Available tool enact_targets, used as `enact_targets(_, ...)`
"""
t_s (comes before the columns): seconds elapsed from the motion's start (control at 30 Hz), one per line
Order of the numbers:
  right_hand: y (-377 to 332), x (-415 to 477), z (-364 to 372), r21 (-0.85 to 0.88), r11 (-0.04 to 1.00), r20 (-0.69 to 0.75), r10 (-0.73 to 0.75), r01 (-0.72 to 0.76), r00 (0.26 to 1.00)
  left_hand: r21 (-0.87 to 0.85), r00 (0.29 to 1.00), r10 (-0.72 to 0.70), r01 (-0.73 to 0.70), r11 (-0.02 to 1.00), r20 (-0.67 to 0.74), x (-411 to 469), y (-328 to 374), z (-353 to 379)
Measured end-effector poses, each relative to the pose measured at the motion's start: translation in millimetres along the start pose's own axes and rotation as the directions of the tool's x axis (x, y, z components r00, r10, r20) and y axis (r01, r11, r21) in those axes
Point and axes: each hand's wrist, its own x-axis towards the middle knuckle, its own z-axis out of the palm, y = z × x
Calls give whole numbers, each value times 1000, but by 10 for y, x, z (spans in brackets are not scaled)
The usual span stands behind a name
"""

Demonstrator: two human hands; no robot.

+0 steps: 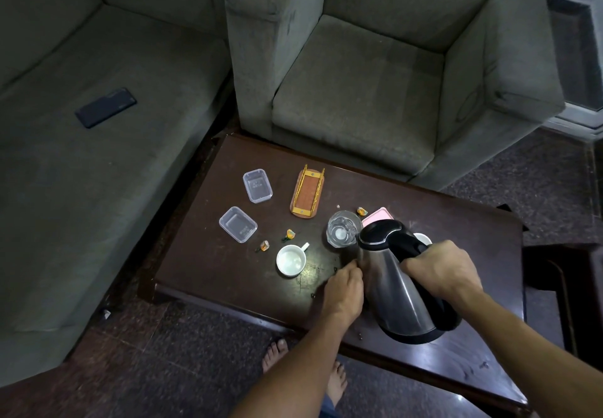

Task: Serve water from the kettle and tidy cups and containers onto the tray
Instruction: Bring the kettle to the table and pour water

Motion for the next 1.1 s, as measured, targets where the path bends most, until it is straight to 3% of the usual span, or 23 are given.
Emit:
enact_targets(0.1, 3, 4, -1, -4, 1000, -2, -1, 1, 1000, 14, 1000, -9, 9, 1000, 1, -1, -28, 29)
enact_targets(0.23, 4, 11, -2, -6, 1000, 6, 1, -1, 1000, -119, 997, -64, 68, 991, 34, 49, -31, 39)
enact_targets(0.47, 33, 27, 13, -11, 1000, -2, -6, 6, 1000, 45, 1000, 22, -22, 999, 8, -20, -34, 23)
enact_targets(0.6, 39, 43, 14, -26, 1000, -12, -16, 15, 1000, -101, 999, -38, 38, 994, -1, 39, -22, 62)
enact_targets(1.1, 27, 55, 5, -24, 1000, -4, -10, 10, 1000, -152, 998, -56, 57, 987, 12, 63, -41, 76)
